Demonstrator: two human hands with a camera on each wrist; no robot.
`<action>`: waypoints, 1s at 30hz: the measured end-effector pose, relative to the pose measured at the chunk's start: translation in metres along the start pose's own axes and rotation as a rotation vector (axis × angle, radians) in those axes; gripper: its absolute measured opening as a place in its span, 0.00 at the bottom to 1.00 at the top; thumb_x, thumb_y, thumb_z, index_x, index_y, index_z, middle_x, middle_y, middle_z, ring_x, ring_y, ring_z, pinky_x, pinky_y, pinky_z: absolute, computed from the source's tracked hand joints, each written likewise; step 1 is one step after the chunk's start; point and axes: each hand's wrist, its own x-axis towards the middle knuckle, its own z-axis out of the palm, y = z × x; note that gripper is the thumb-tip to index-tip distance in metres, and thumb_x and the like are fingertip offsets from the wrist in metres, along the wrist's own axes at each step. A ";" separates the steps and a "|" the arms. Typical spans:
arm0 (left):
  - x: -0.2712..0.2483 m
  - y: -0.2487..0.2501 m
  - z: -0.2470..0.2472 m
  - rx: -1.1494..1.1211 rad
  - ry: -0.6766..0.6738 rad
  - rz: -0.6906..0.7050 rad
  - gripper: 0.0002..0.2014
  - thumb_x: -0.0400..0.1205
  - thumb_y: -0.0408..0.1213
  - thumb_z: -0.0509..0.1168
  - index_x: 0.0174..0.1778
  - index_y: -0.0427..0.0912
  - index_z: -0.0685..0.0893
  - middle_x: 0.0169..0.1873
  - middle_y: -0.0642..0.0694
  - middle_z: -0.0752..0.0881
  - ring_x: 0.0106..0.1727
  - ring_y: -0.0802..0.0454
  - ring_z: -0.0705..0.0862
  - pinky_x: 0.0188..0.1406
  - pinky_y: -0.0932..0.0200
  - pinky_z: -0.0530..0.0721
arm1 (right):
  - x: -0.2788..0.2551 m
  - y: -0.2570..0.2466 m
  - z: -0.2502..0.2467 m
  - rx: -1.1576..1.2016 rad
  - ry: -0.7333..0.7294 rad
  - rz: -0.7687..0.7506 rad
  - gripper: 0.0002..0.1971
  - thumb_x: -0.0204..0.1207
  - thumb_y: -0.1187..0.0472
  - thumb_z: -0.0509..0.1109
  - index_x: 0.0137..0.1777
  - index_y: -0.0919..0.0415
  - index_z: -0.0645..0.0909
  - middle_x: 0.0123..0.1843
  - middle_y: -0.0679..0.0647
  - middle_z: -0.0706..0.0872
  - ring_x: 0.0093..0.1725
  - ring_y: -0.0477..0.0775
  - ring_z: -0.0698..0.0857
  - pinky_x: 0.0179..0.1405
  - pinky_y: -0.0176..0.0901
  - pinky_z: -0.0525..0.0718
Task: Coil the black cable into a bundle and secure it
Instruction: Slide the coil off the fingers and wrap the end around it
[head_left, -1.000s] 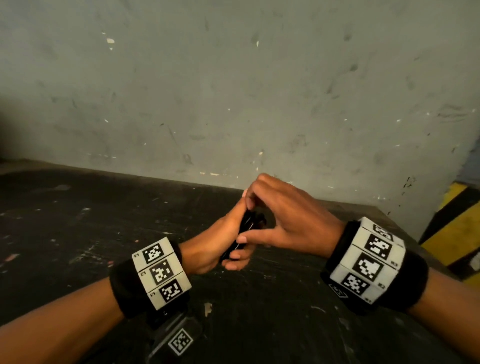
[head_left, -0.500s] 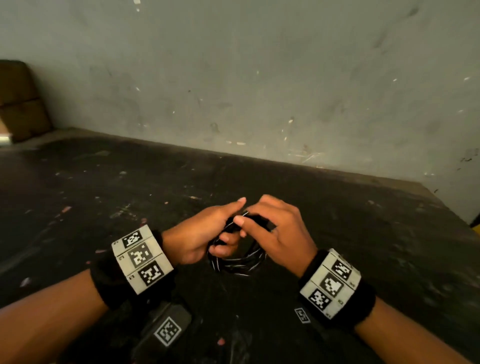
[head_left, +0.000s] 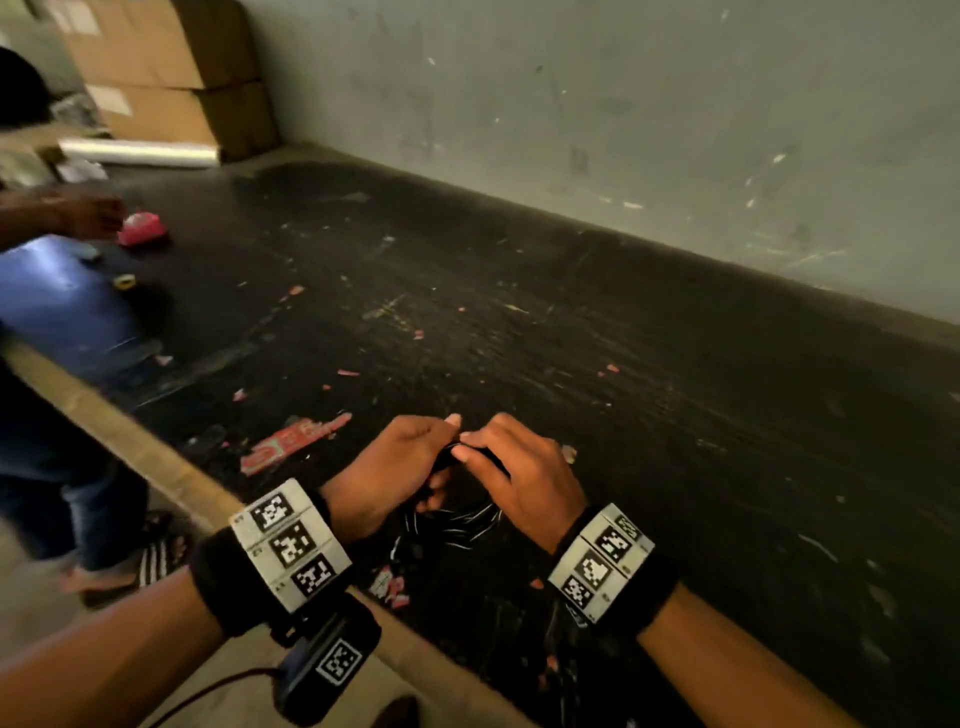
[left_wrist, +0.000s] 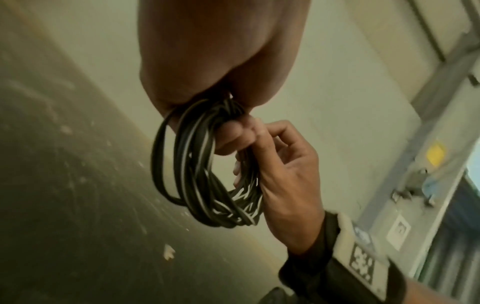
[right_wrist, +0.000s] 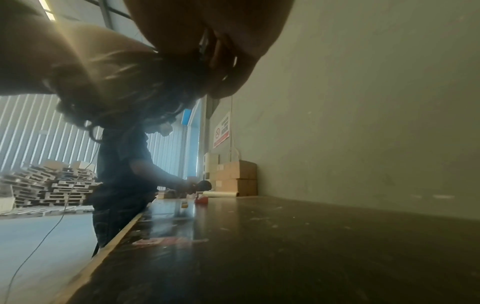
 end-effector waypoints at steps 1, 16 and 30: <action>0.002 -0.006 -0.008 0.036 0.036 0.017 0.21 0.86 0.47 0.53 0.28 0.43 0.74 0.16 0.49 0.70 0.15 0.55 0.68 0.14 0.64 0.64 | 0.002 0.000 0.010 0.017 -0.018 0.017 0.11 0.78 0.56 0.65 0.45 0.64 0.84 0.38 0.59 0.84 0.36 0.53 0.85 0.36 0.45 0.82; 0.077 -0.035 -0.099 0.121 -0.079 0.099 0.22 0.85 0.48 0.55 0.28 0.46 0.81 0.19 0.47 0.78 0.22 0.54 0.78 0.27 0.60 0.78 | 0.049 0.006 0.106 0.069 0.049 0.316 0.08 0.78 0.57 0.65 0.46 0.62 0.79 0.42 0.57 0.83 0.42 0.43 0.80 0.43 0.21 0.72; 0.111 -0.111 -0.113 0.011 -0.001 -0.192 0.16 0.81 0.44 0.63 0.34 0.37 0.86 0.18 0.51 0.79 0.18 0.54 0.71 0.15 0.65 0.63 | -0.009 0.054 0.117 -0.214 -0.895 0.644 0.16 0.76 0.57 0.68 0.64 0.52 0.79 0.60 0.52 0.80 0.56 0.51 0.83 0.56 0.46 0.82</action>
